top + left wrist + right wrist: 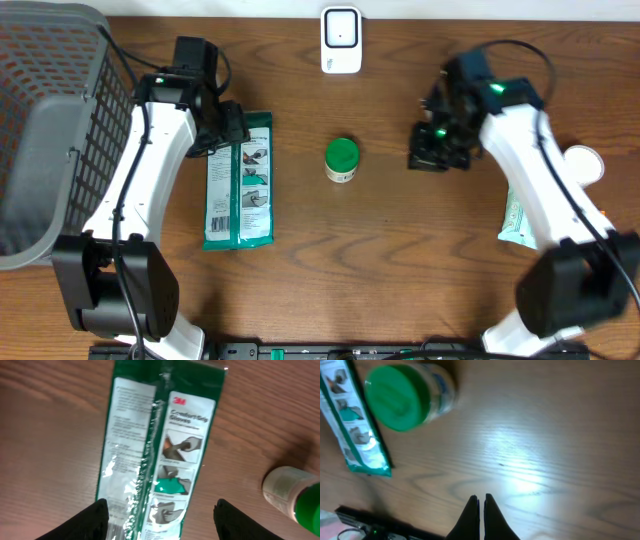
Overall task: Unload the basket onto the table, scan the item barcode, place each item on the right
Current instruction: 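Grasp the jar lid from above with the right gripper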
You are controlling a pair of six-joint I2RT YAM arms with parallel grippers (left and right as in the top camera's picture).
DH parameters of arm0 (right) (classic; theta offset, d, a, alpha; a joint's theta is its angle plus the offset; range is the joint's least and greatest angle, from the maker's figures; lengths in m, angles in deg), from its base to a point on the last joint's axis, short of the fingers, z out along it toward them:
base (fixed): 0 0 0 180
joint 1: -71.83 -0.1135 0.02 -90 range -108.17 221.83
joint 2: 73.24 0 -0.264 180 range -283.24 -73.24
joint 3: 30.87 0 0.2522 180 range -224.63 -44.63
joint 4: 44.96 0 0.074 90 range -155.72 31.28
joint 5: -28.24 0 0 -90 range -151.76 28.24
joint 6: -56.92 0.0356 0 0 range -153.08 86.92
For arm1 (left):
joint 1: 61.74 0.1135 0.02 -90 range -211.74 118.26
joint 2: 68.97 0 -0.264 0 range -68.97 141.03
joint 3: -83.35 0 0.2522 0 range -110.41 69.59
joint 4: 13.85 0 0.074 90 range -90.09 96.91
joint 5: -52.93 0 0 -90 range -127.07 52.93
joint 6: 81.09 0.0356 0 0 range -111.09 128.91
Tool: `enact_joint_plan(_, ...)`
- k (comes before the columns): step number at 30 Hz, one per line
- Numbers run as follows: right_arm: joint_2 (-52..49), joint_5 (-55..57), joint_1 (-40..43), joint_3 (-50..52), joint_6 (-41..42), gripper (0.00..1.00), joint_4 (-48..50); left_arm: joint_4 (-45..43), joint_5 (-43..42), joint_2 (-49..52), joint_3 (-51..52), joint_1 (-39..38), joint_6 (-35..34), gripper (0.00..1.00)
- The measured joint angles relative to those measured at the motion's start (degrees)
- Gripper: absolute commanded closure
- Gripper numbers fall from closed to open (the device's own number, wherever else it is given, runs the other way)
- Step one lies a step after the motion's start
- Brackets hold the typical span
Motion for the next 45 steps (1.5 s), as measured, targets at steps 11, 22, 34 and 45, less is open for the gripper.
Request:
enact_joint_plan(11,-15.78,2.62,-6.73,-33.09,1.14,0.92,-10.16,1.42,1.55,0.0,0.0,5.97,-0.52,0.93)
enact_joint_plan(22,-18.25,3.1,-7.23,-33.77,1.2,0.73,-10.1,0.52,1.44,0.0,0.0,3.82,-0.44,0.93)
enact_joint_plan(34,-18.25,3.52,-9.77,-33.59,0.83,0.01,-5.18,-0.72,1.55,0.0,0.0,1.36,-0.28,0.83)
enact_joint_plan(45,-23.96,10.8,-15.04,-33.38,6.19,0.01,-3.43,-0.09,1.66,0.0,0.0,1.36,-0.17,0.73)
